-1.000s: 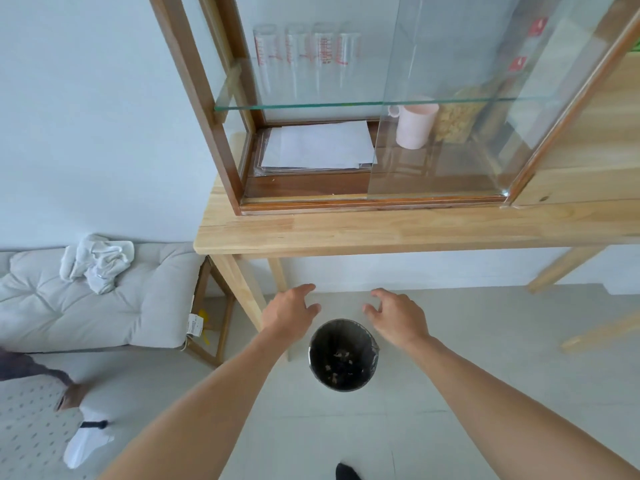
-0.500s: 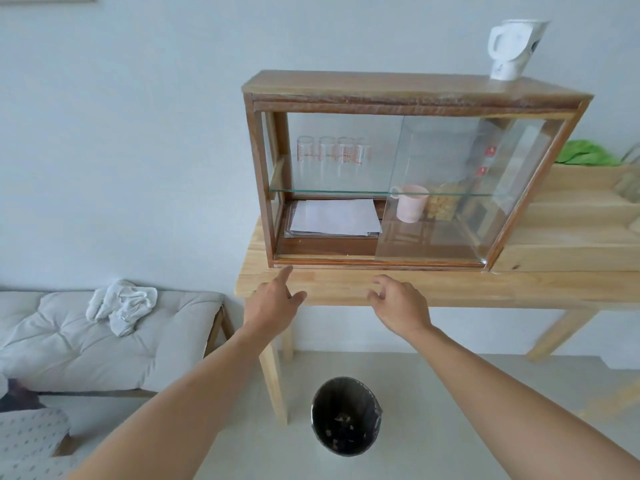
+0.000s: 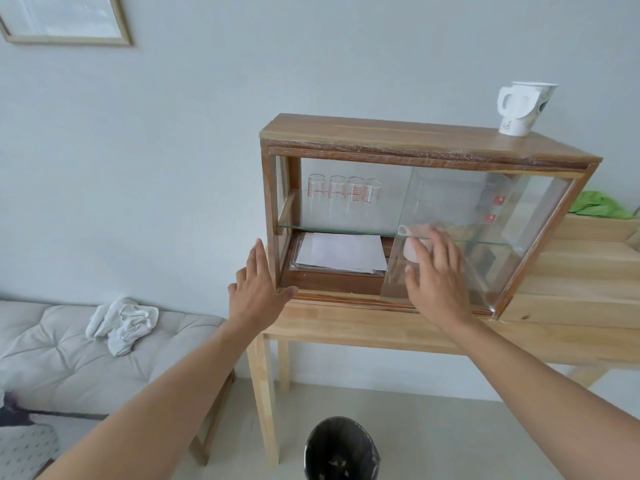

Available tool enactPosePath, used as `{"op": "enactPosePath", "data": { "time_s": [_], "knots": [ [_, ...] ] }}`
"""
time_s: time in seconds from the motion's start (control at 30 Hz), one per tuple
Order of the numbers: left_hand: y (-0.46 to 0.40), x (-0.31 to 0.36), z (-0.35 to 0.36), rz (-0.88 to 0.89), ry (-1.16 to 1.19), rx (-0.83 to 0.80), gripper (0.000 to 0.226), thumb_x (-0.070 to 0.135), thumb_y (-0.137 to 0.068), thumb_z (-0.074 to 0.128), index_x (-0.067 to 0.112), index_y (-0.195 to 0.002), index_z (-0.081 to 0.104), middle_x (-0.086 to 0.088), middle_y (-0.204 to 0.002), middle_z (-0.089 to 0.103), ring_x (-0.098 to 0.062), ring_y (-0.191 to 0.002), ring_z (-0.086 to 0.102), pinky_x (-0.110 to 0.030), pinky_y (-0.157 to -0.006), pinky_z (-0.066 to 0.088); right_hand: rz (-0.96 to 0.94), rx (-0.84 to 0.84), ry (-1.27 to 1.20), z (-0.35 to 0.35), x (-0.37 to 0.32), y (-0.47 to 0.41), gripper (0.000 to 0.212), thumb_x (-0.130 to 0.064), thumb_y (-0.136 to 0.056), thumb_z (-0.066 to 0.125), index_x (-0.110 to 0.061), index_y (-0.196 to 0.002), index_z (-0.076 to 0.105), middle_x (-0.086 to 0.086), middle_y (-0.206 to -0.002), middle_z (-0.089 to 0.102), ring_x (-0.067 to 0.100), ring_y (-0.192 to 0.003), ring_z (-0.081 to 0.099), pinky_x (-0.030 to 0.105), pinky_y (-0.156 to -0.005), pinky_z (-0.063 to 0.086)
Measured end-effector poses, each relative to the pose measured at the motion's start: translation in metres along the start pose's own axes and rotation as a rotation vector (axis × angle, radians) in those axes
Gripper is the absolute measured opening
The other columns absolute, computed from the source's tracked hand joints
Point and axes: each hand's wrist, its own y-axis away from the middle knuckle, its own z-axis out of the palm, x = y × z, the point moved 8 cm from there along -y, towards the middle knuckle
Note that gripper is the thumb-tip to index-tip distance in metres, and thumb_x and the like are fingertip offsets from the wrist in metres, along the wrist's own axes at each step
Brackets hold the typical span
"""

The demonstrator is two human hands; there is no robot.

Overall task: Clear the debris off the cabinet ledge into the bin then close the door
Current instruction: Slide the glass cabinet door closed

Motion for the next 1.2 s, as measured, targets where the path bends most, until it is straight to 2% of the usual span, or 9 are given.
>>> {"op": "enactPosePath", "data": {
  "time_s": [0.1,0.2,0.37,0.6,0.7,0.87,1.03,1.1,1.2],
  "knots": [
    [-0.008,0.005,0.007,0.024,0.032,0.000,0.126,0.065,-0.085,0.072,0.029,-0.161,-0.022,0.002,-0.176,-0.002,-0.037,-0.153,0.025,-0.059,-0.113,0.033,-0.072,0.026,0.149,0.004,0.025,-0.007,0.083,-0.028,-0.098,0.058,-0.016,-0.172,0.022,0.013,-0.183,0.005,0.043,-0.168,0.005,0.068,-0.131,0.014],
    [-0.013,0.009,0.013,0.028,0.062,0.010,0.129,0.065,-0.084,0.074,0.032,-0.159,-0.026,0.003,-0.176,-0.002,-0.035,-0.156,0.020,-0.061,-0.114,0.032,-0.107,0.013,0.263,0.015,0.054,-0.010,0.106,-0.038,-0.093,0.072,-0.015,-0.174,0.008,0.016,-0.182,-0.005,0.044,-0.168,-0.004,0.074,-0.130,0.005],
    [-0.016,0.009,0.025,-0.018,0.102,0.026,0.132,0.060,-0.084,0.077,0.035,-0.156,-0.030,0.002,-0.176,0.002,-0.033,-0.157,0.018,-0.063,-0.114,0.031,-0.198,-0.015,0.335,0.032,0.070,-0.011,0.115,-0.042,-0.091,0.077,-0.011,-0.173,0.003,0.019,-0.182,-0.007,0.045,-0.168,-0.005,0.077,-0.128,0.006],
    [-0.018,0.004,0.028,-0.008,0.105,0.037,0.136,0.050,-0.083,0.082,0.039,-0.156,-0.032,0.007,-0.176,-0.003,-0.033,-0.158,0.018,-0.065,-0.114,0.032,-0.210,0.000,0.325,0.044,0.054,-0.017,0.118,-0.046,-0.092,0.079,-0.010,-0.173,0.002,0.021,-0.181,-0.007,0.048,-0.167,-0.004,0.073,-0.130,0.008],
    [-0.018,0.003,0.029,0.012,0.110,0.036,0.137,0.047,-0.083,0.083,0.040,-0.155,-0.033,0.005,-0.176,0.000,-0.034,-0.158,0.020,-0.066,-0.113,0.033,-0.251,0.006,0.326,0.049,0.030,-0.022,0.116,-0.050,-0.093,0.077,-0.011,-0.173,0.003,0.019,-0.181,-0.008,0.045,-0.167,-0.008,0.073,-0.130,0.009],
    [-0.018,0.000,0.026,0.029,0.112,0.021,0.133,0.040,-0.087,0.081,0.040,-0.155,-0.033,0.010,-0.175,-0.003,-0.029,-0.159,0.016,-0.064,-0.116,0.031,-0.290,0.010,0.286,0.065,-0.027,-0.032,0.120,-0.050,-0.090,0.080,-0.014,-0.174,0.002,0.016,-0.182,-0.009,0.043,-0.168,-0.005,0.067,-0.132,-0.004],
    [-0.015,-0.003,0.027,0.066,0.096,-0.003,0.123,0.021,-0.094,0.074,0.038,-0.157,-0.030,0.016,-0.173,-0.011,-0.026,-0.160,0.012,-0.061,-0.116,0.030,-0.307,0.025,0.255,0.074,-0.075,-0.040,0.122,-0.050,-0.088,0.082,-0.017,-0.174,0.002,0.013,-0.183,-0.006,0.041,-0.168,-0.005,0.067,-0.133,0.003],
    [-0.012,-0.005,0.027,0.074,0.094,-0.009,0.119,0.018,-0.096,0.071,0.037,-0.158,-0.028,0.018,-0.173,-0.012,-0.025,-0.160,0.011,-0.060,-0.117,0.030,-0.323,0.023,0.242,0.077,-0.095,-0.045,0.119,-0.049,-0.090,0.081,-0.017,-0.174,0.002,0.013,-0.183,-0.006,0.039,-0.168,-0.009,0.065,-0.133,-0.002],
    [-0.010,-0.006,0.026,0.091,0.103,-0.017,0.115,0.017,-0.098,0.069,0.038,-0.159,-0.027,0.017,-0.174,-0.011,-0.023,-0.160,0.011,-0.059,-0.118,0.029,-0.331,0.014,0.217,0.082,-0.122,-0.051,0.119,-0.047,-0.091,0.080,-0.017,-0.174,0.000,0.013,-0.183,-0.005,0.039,-0.168,-0.007,0.063,-0.133,-0.008]
  ]
}}
